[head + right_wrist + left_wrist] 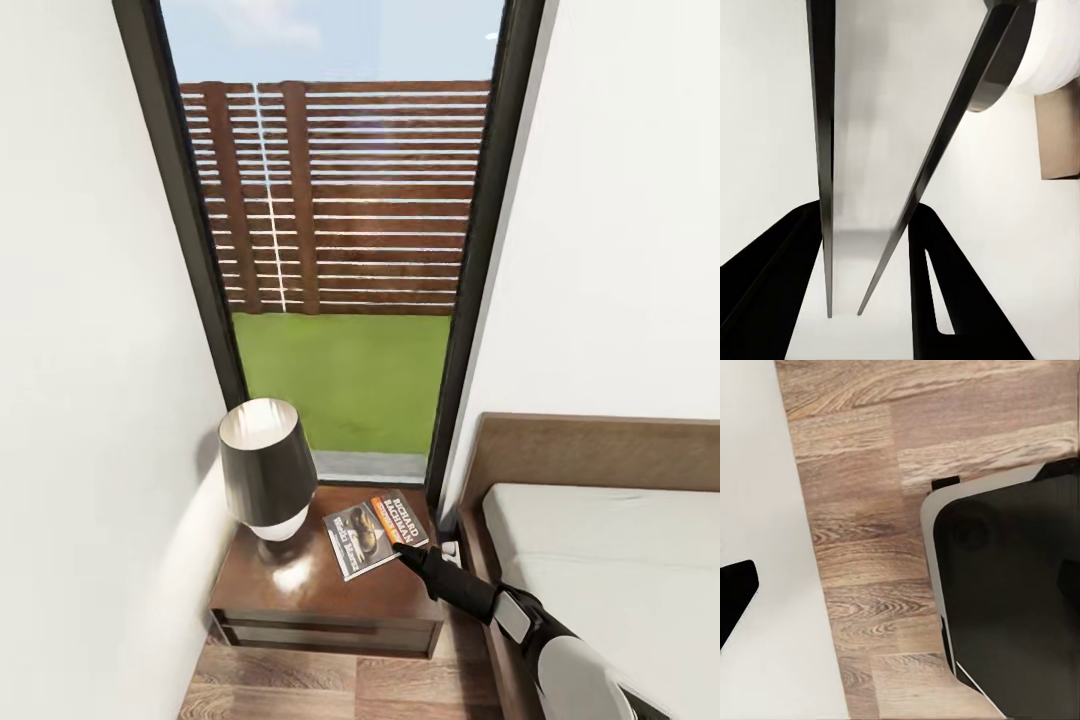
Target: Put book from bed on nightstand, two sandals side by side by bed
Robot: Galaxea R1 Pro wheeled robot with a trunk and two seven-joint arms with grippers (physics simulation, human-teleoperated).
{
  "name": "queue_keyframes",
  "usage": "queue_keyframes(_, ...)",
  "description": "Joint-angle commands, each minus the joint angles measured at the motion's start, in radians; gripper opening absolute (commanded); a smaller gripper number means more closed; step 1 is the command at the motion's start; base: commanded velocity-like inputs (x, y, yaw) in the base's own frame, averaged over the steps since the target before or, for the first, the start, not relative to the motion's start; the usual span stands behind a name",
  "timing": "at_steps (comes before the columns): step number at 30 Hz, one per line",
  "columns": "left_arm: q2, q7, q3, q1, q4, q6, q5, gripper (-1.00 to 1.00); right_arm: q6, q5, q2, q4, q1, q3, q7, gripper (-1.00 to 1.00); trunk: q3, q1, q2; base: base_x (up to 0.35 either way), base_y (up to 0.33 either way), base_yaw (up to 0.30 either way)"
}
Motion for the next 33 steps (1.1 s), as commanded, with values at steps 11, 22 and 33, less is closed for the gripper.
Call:
queue_keyframes(11, 0.004, 0.003, -0.009, -0.001, -0.054, -0.013, 0.01, 1.0, 0.009, -0.011, 0.0, -0.001, -0.001, 0.003, -0.001, -1.0, -0.002, 0.001, -0.002, 0.079, 0.0, 0.0)
queue_keyframes(22, 0.006, 0.003, -0.008, -0.007, -0.116, -0.016, 0.01, 1.0, 0.009, -0.011, -0.001, -0.001, -0.001, 0.003, -0.001, -1.0, -0.002, 0.001, -0.002, 0.009, 0.0, 0.0)
queue_keyframes(33, 0.008, 0.004, -0.005, -0.078, -0.124, -0.016, 0.011, 1.0, 0.009, -0.011, -0.001, -0.001, -0.001, 0.003, -0.002, -1.0, -0.002, 0.001, -0.002, 0.0, 0.0, 0.0)
